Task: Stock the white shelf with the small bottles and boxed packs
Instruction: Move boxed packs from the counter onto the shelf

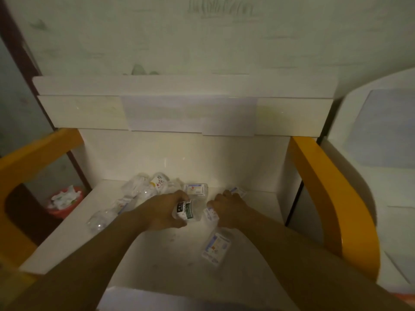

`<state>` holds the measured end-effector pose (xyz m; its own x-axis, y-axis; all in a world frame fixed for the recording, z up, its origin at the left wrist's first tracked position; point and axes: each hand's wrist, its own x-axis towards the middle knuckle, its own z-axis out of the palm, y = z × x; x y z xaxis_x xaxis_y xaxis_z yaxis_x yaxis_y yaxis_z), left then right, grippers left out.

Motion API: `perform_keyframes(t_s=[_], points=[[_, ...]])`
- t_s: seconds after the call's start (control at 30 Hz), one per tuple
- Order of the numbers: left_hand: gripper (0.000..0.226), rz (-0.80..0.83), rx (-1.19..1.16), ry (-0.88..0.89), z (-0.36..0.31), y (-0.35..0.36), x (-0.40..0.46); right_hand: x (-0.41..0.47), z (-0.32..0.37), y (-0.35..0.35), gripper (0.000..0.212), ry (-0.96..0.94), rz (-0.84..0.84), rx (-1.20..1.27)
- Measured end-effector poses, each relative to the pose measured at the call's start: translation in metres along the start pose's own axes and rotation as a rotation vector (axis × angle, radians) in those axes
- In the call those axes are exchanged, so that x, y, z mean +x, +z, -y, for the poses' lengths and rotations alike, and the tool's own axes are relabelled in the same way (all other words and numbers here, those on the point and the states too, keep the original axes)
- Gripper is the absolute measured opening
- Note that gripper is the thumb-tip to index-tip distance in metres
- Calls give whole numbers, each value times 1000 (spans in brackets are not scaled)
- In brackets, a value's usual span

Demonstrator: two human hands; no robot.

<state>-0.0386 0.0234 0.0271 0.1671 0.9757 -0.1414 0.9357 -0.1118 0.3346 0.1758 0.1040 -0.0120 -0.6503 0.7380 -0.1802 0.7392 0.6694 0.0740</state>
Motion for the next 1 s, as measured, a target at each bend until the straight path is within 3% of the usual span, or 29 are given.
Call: perform_keyframes(t_s=[0.27,0.5,0.67,1.0], points=[[55,-45,8,32,-19,-50,-7,-14,-13,-60,74,83,-90,218],[65,-318,-35,205,-100,-127,6,-67,-60,-162,72,167,-401,18],[63,-404,-37,312,-168,-154,25,-130,-119,-210,69,263,-559,5],[65,-355,-5,465,-303,-144,70,-237,-219,-192,72,430,-503,29]])
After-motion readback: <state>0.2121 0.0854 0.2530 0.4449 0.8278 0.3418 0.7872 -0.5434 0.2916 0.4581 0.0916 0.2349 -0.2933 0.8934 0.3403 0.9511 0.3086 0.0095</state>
